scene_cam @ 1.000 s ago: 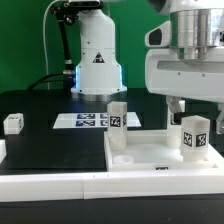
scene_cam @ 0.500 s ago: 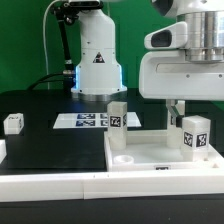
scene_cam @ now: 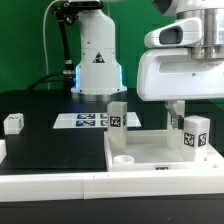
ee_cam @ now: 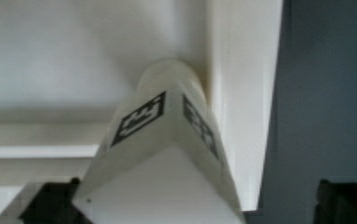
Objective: Assemble square table
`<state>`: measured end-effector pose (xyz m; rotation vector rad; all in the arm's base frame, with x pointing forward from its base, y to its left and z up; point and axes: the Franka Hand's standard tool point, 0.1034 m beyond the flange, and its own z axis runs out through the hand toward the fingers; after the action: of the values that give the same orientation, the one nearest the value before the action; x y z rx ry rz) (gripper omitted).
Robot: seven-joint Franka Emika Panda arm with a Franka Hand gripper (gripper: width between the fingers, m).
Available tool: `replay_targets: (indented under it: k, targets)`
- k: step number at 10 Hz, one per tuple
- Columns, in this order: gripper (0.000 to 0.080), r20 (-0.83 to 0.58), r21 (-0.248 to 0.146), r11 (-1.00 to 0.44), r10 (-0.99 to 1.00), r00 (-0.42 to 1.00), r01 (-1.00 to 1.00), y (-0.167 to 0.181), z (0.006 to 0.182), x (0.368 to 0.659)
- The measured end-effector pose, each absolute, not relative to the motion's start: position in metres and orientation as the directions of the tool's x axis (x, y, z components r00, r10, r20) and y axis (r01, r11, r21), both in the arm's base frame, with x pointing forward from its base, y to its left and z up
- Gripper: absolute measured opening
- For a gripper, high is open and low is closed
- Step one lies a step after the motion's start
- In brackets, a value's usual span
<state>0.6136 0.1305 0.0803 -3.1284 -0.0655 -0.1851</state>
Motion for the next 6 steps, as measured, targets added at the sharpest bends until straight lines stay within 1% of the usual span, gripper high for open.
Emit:
replay_targets:
  k: [1,2,3,4,5,6]
  targets:
    - [0.0648,0.119,0.008,-0.994,0.107,0.987,0.106,0.1299,0.0804,0.6139]
    - [0.0648,0.119,0.008,-0.994,0.112,0.987,0.112,0.1299,0.0804,0.6139]
    - [0.0621,0.119,0.008,-0.994,0.110,0.987,0.110,0.1294,0.0805,0.6140]
    - [0.0621,0.119,0.008,-0.994,0.109,0.987,0.109,0.1288,0.0805,0.6142]
    - [0.0449,0.119,0.008,-0.994,0.108,0.987,0.107,0.1289,0.0805,0.6141]
    - [0.0293,0.123,0.009,-0.994,0.106,0.987,0.105,0.1276,0.0810,0.6151]
